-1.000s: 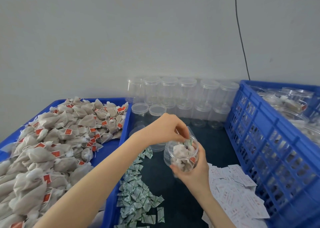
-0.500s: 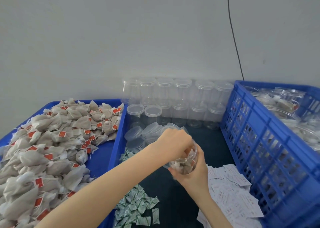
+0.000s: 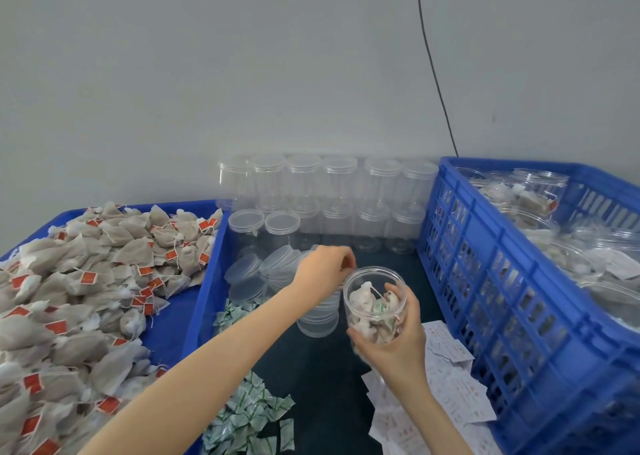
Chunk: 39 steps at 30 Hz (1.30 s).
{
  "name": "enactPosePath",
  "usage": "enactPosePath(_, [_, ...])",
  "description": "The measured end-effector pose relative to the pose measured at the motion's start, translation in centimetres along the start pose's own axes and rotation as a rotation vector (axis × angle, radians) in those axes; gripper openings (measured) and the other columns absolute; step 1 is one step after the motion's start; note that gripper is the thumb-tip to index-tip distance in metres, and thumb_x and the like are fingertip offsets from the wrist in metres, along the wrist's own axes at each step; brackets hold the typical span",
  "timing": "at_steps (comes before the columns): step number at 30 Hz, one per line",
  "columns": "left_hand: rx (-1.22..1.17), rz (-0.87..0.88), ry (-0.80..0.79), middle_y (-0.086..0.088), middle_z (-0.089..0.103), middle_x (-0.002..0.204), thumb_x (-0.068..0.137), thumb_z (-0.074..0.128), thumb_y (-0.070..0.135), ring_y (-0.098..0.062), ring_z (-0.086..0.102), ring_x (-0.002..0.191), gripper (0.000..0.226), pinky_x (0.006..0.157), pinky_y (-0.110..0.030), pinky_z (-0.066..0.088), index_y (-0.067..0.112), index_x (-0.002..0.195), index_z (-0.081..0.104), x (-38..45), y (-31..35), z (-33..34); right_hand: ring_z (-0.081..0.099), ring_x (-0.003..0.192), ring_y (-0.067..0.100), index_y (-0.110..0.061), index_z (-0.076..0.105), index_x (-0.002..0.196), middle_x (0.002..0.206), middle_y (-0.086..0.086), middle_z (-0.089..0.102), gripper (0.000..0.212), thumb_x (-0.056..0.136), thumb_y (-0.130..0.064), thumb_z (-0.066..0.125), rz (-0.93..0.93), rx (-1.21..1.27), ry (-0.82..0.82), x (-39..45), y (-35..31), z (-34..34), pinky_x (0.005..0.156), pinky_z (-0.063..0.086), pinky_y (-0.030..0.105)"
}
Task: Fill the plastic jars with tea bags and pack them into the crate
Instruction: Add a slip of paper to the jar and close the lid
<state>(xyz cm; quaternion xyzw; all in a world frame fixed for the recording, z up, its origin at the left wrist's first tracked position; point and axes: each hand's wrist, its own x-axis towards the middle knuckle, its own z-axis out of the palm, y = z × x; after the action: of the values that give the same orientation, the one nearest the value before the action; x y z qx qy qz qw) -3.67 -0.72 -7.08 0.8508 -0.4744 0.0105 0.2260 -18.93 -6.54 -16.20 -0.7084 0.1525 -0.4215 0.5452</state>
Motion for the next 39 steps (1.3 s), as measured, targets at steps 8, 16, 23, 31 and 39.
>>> enactPosePath(8, [-0.036, 0.066, -0.444, -0.024, 0.063, 0.106, 0.092, 0.047, 0.002, -0.036, 0.058, 0.102, 0.019, 0.091, -0.042, 0.045, -0.008, 0.100, 0.062, -1.1, 2.0, 8.2, 0.055, 0.117, -0.006, -0.055, 0.043, 0.126, 0.124, -0.032, 0.054, 0.099, 0.055, -0.010, 0.095, -0.014, -0.060, 0.091, 0.9, 0.5, -2.7, 0.087, 0.046, 0.006])
enactPosePath(16, [-0.101, 0.132, -0.415, -0.009, 0.060, 0.125, 0.094, 0.052, 0.018, -0.024, 0.055, 0.116, 0.031, 0.098, -0.039, 0.044, 0.007, 0.123, 0.059, -1.4, 3.0, 12.6, 0.052, 0.117, -0.012, -0.072, 0.037, 0.121, 0.126, -0.038, 0.051, 0.108, 0.057, -0.005, 0.094, 0.006, -0.113, 0.130, 0.7, 1.7, -4.3, 0.088, 0.043, 0.003])
enactPosePath(23, [-0.207, 0.071, -0.316, -0.003, 0.060, 0.125, 0.093, 0.054, 0.023, -0.021, 0.056, 0.115, 0.034, 0.097, -0.042, 0.047, 0.012, 0.125, 0.057, -1.2, 2.5, 14.0, 0.053, 0.121, -0.008, -0.071, 0.038, 0.122, 0.130, -0.034, 0.050, 0.106, 0.059, -0.005, 0.093, 0.025, -0.089, 0.135, 1.1, 1.7, -5.0, 0.088, 0.045, 0.005])
enactPosePath(31, [-0.012, 0.128, -0.272, -0.005, 0.060, 0.100, 0.093, 0.049, 0.021, -0.024, 0.057, 0.103, 0.023, 0.085, -0.042, 0.050, 0.007, 0.108, 0.059, -1.0, 2.5, 14.2, 0.056, 0.116, -0.007, -0.051, 0.044, 0.127, 0.133, -0.019, 0.052, 0.097, 0.059, -0.002, 0.092, 0.056, -0.050, 0.138, 1.1, 1.5, -5.5, 0.081, 0.049, 0.006])
enactPosePath(39, [0.088, 0.120, -0.277, -0.006, 0.064, 0.097, 0.088, 0.050, 0.025, -0.024, 0.061, 0.089, 0.018, 0.069, -0.031, 0.043, 0.010, 0.093, 0.060, -0.5, 2.4, 14.2, 0.059, 0.114, -0.002, -0.035, 0.044, 0.134, 0.136, -0.004, 0.053, 0.094, 0.061, 0.004, 0.090, 0.070, -0.008, 0.115, 1.4, 1.4, -5.9, 0.080, 0.051, 0.009])
